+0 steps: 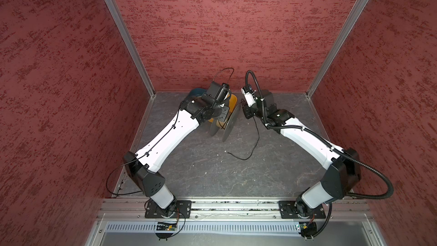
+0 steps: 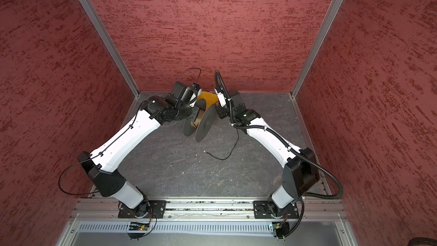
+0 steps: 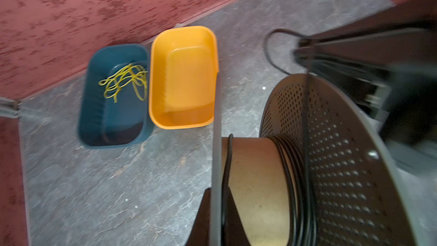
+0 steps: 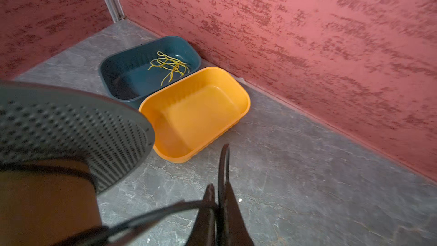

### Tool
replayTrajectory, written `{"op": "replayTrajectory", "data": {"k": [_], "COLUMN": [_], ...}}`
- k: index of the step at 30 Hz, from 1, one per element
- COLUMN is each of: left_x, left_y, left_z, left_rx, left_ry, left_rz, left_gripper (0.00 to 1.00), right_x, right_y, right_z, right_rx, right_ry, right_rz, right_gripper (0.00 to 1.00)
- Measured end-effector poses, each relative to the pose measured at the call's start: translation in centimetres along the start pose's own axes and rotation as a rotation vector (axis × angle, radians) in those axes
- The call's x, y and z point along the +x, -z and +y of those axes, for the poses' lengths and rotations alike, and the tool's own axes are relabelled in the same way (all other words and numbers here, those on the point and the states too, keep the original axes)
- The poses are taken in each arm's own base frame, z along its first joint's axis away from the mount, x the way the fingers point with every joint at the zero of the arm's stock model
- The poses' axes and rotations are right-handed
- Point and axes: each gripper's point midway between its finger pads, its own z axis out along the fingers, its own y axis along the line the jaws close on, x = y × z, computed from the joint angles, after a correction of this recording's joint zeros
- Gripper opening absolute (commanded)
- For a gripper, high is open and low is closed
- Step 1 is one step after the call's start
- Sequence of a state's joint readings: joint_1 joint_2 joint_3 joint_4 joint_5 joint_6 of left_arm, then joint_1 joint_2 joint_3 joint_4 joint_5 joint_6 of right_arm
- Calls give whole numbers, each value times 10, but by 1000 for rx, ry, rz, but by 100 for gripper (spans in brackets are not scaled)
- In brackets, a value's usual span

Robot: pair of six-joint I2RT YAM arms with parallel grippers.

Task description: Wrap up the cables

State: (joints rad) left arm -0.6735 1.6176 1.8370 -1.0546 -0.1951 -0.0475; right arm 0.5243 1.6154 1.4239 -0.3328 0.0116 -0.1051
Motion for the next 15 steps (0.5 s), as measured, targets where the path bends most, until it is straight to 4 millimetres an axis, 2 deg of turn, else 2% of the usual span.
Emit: {"op": "replayTrajectory", "data": {"k": [5, 7, 8, 9, 12, 15], "left_x": [-3, 2, 5, 7, 4, -4], "left_y": [3, 3, 5, 9, 21, 32], "left_z": [2, 4, 3, 3, 2, 8], "left_rx": [24, 32, 43, 59, 108, 133], "left_ry": [15, 18, 20, 23, 48, 96], "left_rz": [-1, 20, 35, 49, 57, 38], "left_gripper": [2, 2, 2, 2, 2, 2], "right_x": [18, 25, 31, 39, 71, 99], "right_y": [-24, -28, -30, -31, -35, -31], "right_z": [8, 11, 8, 3, -15, -24], "right_rx": [-112, -143, -140, -130, -99, -80], "right_ry": [-36, -52, -62, -79, -138, -190], "right_rz": [69, 84, 96, 112, 168, 209], "right_gripper": [10, 24, 36, 42, 55, 62]}}
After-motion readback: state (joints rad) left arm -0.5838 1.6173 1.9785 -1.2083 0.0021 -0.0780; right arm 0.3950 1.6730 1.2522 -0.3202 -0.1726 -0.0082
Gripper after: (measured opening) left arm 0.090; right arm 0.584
